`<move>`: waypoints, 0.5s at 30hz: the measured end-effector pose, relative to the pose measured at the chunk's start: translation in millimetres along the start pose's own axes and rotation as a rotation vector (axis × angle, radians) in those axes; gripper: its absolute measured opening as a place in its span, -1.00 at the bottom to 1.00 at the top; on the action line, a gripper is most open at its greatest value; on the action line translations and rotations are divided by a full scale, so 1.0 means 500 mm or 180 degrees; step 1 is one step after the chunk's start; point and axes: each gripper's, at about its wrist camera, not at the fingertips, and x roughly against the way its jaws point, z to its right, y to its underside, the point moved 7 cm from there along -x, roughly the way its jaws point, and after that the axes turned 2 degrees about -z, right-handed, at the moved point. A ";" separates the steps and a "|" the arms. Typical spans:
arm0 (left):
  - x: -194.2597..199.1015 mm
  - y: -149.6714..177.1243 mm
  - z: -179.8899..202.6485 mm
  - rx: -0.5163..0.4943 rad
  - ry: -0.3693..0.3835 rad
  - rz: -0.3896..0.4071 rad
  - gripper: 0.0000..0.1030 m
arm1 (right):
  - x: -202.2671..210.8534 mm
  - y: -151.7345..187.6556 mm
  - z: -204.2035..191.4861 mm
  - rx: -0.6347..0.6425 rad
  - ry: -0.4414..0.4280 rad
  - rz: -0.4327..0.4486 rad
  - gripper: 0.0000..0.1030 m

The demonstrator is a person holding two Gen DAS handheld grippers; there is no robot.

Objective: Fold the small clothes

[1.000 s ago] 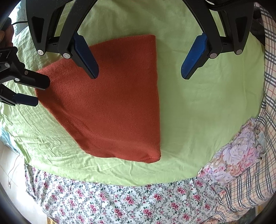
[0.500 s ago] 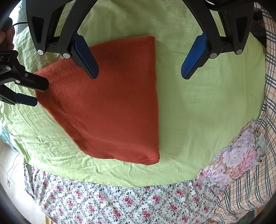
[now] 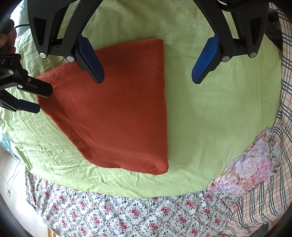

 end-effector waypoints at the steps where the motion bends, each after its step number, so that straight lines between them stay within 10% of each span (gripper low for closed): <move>1: 0.000 0.000 0.000 -0.0002 0.0003 0.0001 0.88 | 0.000 -0.001 0.001 0.0010 -0.0001 0.0002 0.74; 15: 0.001 0.000 0.003 -0.0004 0.0006 0.0000 0.88 | 0.000 -0.001 0.001 0.0036 0.0011 0.0025 0.74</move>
